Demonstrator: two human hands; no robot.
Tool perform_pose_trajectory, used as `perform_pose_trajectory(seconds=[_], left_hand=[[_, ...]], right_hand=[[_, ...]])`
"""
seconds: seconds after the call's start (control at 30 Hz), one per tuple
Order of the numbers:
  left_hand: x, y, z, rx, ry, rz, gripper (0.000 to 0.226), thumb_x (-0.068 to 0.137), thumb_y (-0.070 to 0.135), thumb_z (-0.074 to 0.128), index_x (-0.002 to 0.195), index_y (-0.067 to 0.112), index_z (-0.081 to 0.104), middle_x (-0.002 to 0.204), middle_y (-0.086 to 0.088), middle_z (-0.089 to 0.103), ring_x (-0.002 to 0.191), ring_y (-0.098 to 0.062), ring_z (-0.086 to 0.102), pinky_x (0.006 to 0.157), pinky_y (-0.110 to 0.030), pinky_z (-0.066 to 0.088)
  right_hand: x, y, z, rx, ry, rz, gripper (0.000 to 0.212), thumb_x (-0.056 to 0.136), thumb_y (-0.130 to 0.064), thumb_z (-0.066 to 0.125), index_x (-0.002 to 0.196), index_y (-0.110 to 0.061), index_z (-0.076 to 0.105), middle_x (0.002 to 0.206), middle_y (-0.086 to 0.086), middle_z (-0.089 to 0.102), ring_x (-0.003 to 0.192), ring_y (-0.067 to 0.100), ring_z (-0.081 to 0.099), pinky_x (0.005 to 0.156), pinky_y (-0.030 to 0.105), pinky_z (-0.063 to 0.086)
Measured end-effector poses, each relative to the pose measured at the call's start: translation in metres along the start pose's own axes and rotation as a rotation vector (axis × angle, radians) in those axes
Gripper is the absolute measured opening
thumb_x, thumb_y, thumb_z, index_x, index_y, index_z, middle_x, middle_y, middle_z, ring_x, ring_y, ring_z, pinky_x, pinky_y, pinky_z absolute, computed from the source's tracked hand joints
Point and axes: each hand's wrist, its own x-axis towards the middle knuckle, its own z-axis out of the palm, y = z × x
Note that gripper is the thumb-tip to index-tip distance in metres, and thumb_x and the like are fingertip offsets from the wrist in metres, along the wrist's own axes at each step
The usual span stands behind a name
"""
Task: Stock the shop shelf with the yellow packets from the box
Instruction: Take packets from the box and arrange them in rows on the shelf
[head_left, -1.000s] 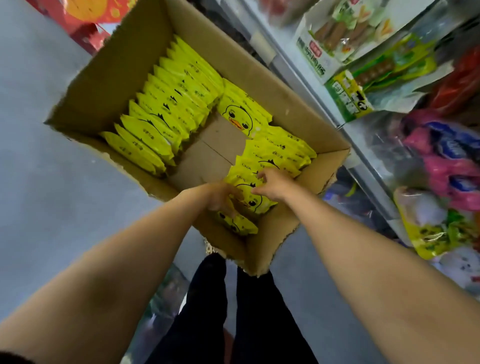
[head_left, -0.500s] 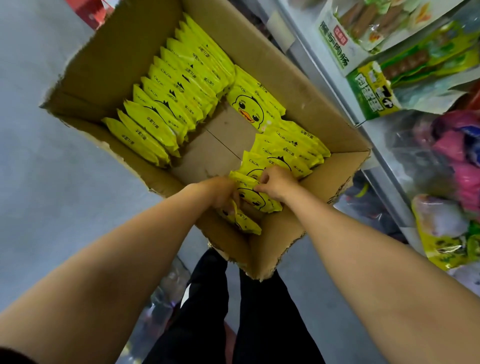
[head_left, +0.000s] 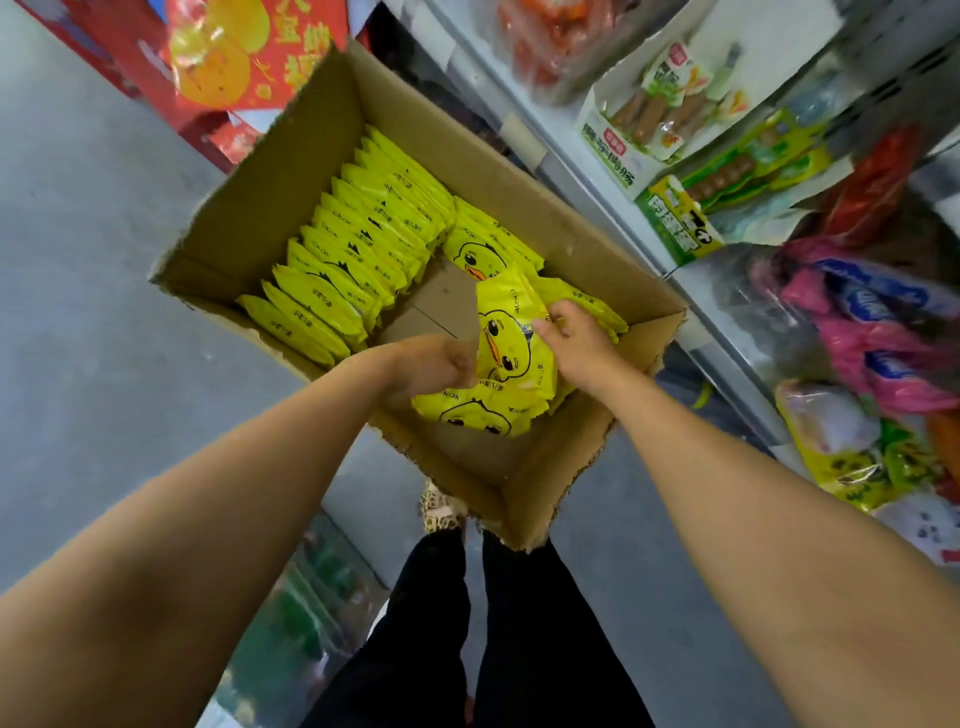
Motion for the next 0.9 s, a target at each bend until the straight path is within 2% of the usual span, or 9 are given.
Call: perform_pose_trajectory(seconds=[0.1,0.17,0.27,0.4,0.57,0.63,0.77,0.87,0.9], left_hand=[[-0.027,0.017,-0.012,-0.114,0.046,0.017,0.017,0.097,0.027,0.055,0.093,0.013,0.062,0.094,-0.005,0.064,0.09,-0.02,0.055,0.082,-0.034,0.042],[-0.045,0.032,-0.018,-0.126,0.083,0.012,0.03,0.098,0.035,0.053,0.103,0.007,0.065,0.108,-0.014,0.067,0.097,-0.024,0.059,0.091,-0.039,0.045],[-0.073,0.059,-0.025,-0.081,0.143,0.039,0.042,0.098,0.044,0.05,0.112,0.006,0.063,0.117,-0.009,0.063,0.109,-0.022,0.056,0.097,-0.037,0.042],[-0.111,0.103,-0.034,-0.04,0.093,0.142,0.072,0.084,0.071,0.049,0.119,0.01,0.062,0.129,-0.004,0.058,0.12,-0.02,0.052,0.107,-0.041,0.038],[-0.149,0.157,-0.025,0.075,-0.028,0.141,0.076,0.081,0.062,0.065,0.139,0.015,0.049,0.138,0.005,0.047,0.131,-0.016,0.043,0.108,-0.032,0.033],[-0.161,0.178,-0.014,0.041,-0.037,0.132,0.091,0.07,0.059,0.077,0.144,0.017,0.043,0.145,0.002,0.043,0.137,-0.02,0.039,0.113,-0.038,0.032],[-0.187,0.224,0.014,0.05,-0.067,0.18,0.041,0.076,0.036,0.081,0.114,0.024,0.068,0.112,0.008,0.07,0.111,-0.019,0.063,0.092,-0.03,0.049],[-0.201,0.262,0.045,-0.003,-0.082,0.208,0.035,0.073,0.027,0.084,0.106,0.02,0.071,0.105,-0.003,0.074,0.104,-0.029,0.068,0.094,-0.048,0.053],[-0.206,0.279,0.057,-0.003,-0.094,0.217,0.041,0.072,0.028,0.085,0.11,0.023,0.069,0.112,-0.003,0.072,0.108,-0.028,0.066,0.097,-0.05,0.05]], right_hand=[[-0.019,-0.015,-0.027,0.084,0.126,-0.016,0.034,0.102,-0.031,0.052,0.115,-0.001,0.062,0.099,0.002,0.062,0.087,0.014,0.051,0.077,0.029,0.04],[-0.036,-0.024,-0.043,0.161,0.221,-0.029,0.046,0.1,-0.037,0.053,0.101,0.008,0.063,0.082,0.016,0.064,0.076,0.015,0.046,0.069,0.039,0.043],[-0.071,-0.039,-0.066,0.39,0.311,0.018,0.048,0.097,-0.046,0.054,0.114,-0.004,0.068,0.113,0.011,0.07,0.099,0.015,0.06,0.088,0.042,0.05],[-0.118,-0.043,-0.095,0.59,0.422,0.036,0.055,0.092,-0.053,0.059,0.129,-0.011,0.063,0.128,0.001,0.065,0.119,0.02,0.059,0.108,0.042,0.045],[-0.176,-0.036,-0.135,0.713,0.507,-0.003,0.076,0.075,-0.074,0.059,0.127,-0.019,0.064,0.126,-0.001,0.067,0.115,0.022,0.063,0.101,0.052,0.05],[-0.212,-0.048,-0.15,0.775,0.547,-0.031,0.061,0.088,-0.06,0.058,0.127,-0.014,0.064,0.124,0.003,0.067,0.111,0.024,0.065,0.093,0.05,0.055],[-0.283,-0.056,-0.18,0.917,0.546,-0.139,0.037,0.095,-0.039,0.061,0.113,-0.008,0.068,0.101,0.003,0.074,0.079,0.017,0.073,0.067,0.031,0.059],[-0.345,-0.04,-0.203,1.017,0.392,-0.197,0.075,0.064,-0.055,0.081,0.119,-0.006,0.067,0.104,0.017,0.074,0.077,0.03,0.072,0.056,0.034,0.056],[-0.367,-0.032,-0.212,1.048,0.376,-0.232,0.073,0.064,-0.05,0.082,0.12,-0.006,0.066,0.104,0.019,0.074,0.077,0.03,0.073,0.055,0.034,0.056]])
